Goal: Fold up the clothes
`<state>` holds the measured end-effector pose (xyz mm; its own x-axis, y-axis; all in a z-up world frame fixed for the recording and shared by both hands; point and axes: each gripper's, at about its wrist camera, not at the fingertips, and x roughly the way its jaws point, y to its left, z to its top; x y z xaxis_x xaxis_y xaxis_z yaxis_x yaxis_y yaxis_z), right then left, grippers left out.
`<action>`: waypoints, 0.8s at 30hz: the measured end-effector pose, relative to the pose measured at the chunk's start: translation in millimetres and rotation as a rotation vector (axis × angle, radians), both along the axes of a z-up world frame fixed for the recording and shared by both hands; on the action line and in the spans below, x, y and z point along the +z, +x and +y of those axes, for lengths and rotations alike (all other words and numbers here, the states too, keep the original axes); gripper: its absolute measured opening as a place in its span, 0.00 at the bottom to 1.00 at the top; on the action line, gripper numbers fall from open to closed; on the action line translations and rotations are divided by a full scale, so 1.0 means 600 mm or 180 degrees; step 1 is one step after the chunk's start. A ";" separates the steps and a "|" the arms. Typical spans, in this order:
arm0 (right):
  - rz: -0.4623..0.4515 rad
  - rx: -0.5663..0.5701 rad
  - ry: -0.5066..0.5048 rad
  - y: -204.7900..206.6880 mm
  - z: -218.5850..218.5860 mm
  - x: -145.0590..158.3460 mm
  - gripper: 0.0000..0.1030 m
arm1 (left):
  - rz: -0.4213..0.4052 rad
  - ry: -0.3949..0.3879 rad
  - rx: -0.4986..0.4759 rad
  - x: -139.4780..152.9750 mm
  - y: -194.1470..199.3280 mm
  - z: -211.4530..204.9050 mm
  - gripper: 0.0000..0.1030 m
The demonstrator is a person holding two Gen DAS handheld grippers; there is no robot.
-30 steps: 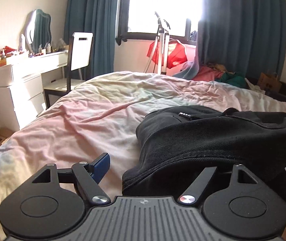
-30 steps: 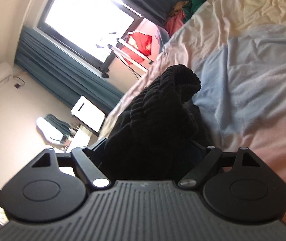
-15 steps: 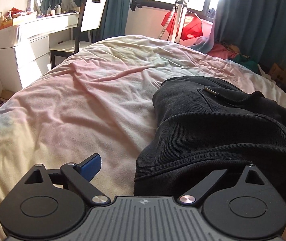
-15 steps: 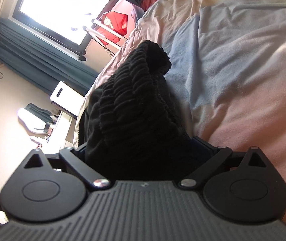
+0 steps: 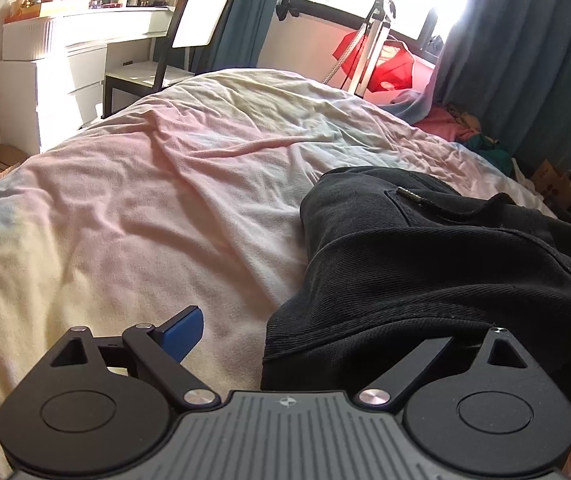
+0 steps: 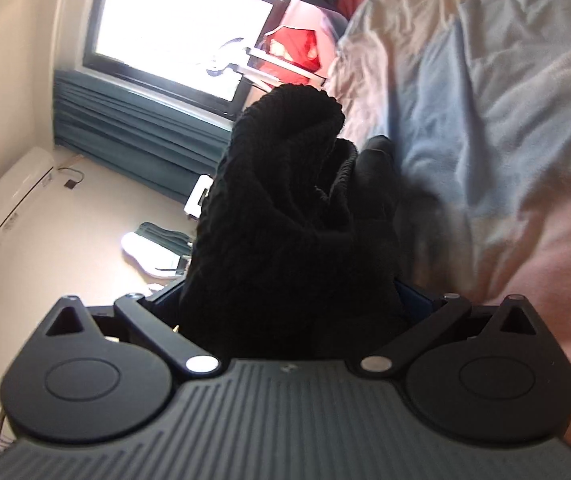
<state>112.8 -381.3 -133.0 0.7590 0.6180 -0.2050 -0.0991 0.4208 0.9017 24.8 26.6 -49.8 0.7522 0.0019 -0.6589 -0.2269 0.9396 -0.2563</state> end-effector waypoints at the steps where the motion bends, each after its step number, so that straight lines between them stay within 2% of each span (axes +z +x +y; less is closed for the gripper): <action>1: 0.0071 0.0015 -0.0129 0.004 0.007 -0.001 1.00 | -0.0005 0.0007 -0.0066 0.008 0.000 -0.003 0.82; 5: 0.0549 0.0107 -0.0702 0.023 0.031 -0.027 1.00 | -0.0053 0.0099 -0.0468 0.040 -0.013 -0.026 0.83; 7: 0.0659 0.0089 -0.0865 0.024 0.031 -0.027 0.89 | -0.0130 0.0070 -0.0722 0.059 -0.023 -0.028 0.85; 8: 0.0698 0.0072 -0.0934 0.024 0.030 -0.024 0.77 | -0.0192 0.0027 -0.0834 0.069 -0.026 -0.024 0.86; 9: 0.0708 0.0041 -0.0955 0.021 0.028 -0.020 0.69 | -0.0272 -0.0067 -0.0863 0.079 -0.027 -0.014 0.95; 10: 0.0717 0.0009 -0.0977 0.018 0.027 -0.016 0.65 | -0.0363 -0.0194 -0.0836 0.087 -0.025 -0.001 1.00; 12: 0.0683 -0.0052 -0.1053 0.010 0.028 -0.003 0.54 | -0.0383 -0.0569 -0.0855 0.092 -0.002 0.030 1.00; 15: 0.0527 -0.0156 -0.1205 -0.003 0.037 0.025 0.46 | -0.0157 -0.1233 -0.0828 0.064 0.058 0.068 1.00; 18: 0.0365 -0.0201 -0.1274 -0.006 0.038 0.040 0.43 | 0.0302 -0.1586 -0.0748 0.010 0.125 0.073 1.00; 24: 0.0277 -0.0227 -0.1298 0.002 0.041 0.033 0.41 | 0.0685 -0.1686 -0.0985 -0.055 0.189 0.041 1.00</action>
